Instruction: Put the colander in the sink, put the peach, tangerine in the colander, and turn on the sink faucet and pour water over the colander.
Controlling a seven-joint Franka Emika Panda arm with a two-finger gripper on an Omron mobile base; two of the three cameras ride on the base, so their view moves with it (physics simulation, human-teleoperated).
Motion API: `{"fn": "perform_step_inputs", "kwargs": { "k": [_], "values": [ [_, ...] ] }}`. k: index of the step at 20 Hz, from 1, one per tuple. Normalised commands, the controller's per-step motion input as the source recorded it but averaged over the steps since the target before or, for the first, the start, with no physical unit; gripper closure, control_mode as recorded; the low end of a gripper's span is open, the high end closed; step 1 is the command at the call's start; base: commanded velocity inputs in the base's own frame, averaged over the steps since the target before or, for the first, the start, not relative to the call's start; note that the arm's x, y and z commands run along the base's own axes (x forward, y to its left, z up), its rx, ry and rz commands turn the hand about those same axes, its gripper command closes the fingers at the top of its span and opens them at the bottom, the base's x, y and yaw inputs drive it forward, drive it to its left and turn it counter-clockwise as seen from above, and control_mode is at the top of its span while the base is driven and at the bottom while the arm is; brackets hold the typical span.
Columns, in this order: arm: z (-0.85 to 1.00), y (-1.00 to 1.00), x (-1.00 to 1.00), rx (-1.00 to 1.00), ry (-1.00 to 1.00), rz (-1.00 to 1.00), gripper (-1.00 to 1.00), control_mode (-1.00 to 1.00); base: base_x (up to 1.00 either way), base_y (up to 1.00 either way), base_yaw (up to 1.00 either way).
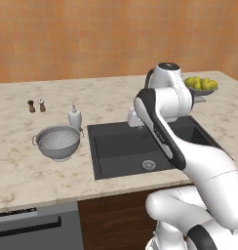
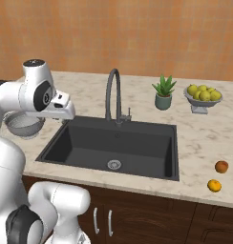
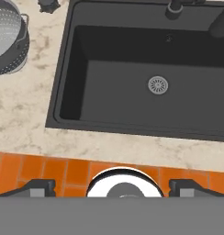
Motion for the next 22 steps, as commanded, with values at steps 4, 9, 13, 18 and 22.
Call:
{"fn": "perform_step_inputs", "kwargs": {
  "k": [4,9,13,18,22],
  "values": [
    [-0.06,0.46,0.0,0.0,0.0,0.0,-1.0,-1.0,0.0,0.0,0.0],
    [-0.07,0.4,0.0,0.0,0.0,0.0,-1.0,-1.0,0.0,0.0,0.0],
    [-0.12,0.54,0.02,0.05,0.0,0.0,-1.0,-1.0,0.0,0.0,0.0],
    [-0.25,0.63,0.18,0.08,0.0,-0.09,-1.0,-1.0,0.0,0.0,0.0],
    [-0.27,0.24,0.3,0.17,0.01,-0.14,-1.0,-1.0,0.0,0.0,0.0]
  ]
}}
